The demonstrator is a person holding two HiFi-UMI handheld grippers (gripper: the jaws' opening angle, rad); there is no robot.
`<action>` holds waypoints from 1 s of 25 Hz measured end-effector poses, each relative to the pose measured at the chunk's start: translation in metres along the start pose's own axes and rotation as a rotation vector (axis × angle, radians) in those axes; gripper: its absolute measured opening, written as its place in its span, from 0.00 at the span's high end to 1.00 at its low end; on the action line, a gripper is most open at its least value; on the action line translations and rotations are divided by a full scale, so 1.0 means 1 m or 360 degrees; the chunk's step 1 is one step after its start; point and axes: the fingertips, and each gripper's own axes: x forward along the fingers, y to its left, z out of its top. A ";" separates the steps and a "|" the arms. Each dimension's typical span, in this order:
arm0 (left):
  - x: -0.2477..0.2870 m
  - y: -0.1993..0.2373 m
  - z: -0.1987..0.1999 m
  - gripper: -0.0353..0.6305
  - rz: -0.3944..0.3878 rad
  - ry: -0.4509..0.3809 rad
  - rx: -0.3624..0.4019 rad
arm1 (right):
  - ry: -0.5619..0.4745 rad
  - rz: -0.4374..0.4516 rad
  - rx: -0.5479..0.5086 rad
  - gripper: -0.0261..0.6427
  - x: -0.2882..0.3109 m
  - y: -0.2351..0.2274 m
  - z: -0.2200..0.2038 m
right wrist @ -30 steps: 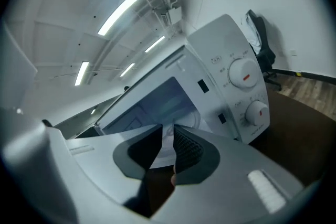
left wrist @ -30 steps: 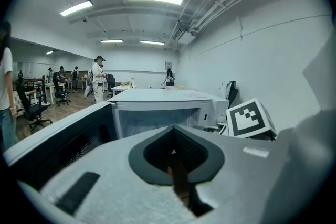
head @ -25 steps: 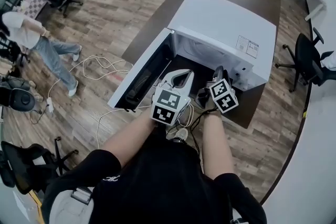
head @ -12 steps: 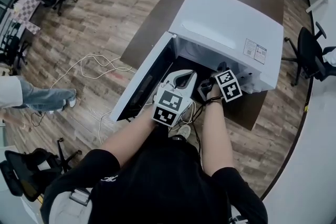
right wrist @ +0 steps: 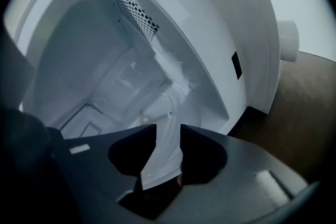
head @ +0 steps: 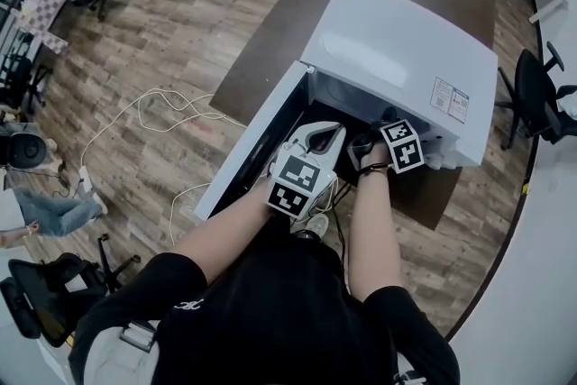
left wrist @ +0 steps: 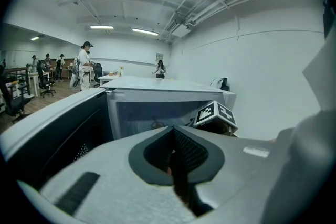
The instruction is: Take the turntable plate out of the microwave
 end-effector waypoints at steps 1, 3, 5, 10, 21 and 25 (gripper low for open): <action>0.000 0.001 -0.001 0.94 -0.0003 0.0002 -0.0003 | -0.0009 0.0008 0.0010 0.75 0.000 0.001 -0.001; 0.000 0.001 -0.002 0.94 -0.0008 0.0009 -0.0005 | -0.0038 0.0026 0.0022 0.75 0.001 0.003 -0.001; -0.001 0.002 -0.004 0.94 -0.0009 0.0017 -0.0004 | -0.0067 0.0058 0.0052 0.74 0.000 0.004 0.001; -0.002 0.006 -0.013 0.93 0.0000 0.0037 -0.0015 | -0.0075 0.0259 0.0181 0.76 0.000 0.009 0.000; -0.004 0.001 -0.022 0.94 -0.0007 0.0085 -0.0013 | -0.0014 0.0139 -0.0022 0.78 0.002 0.011 -0.011; -0.007 -0.001 -0.021 0.94 -0.0006 0.0081 -0.0017 | -0.0017 -0.0034 -0.0143 0.76 0.005 0.014 -0.013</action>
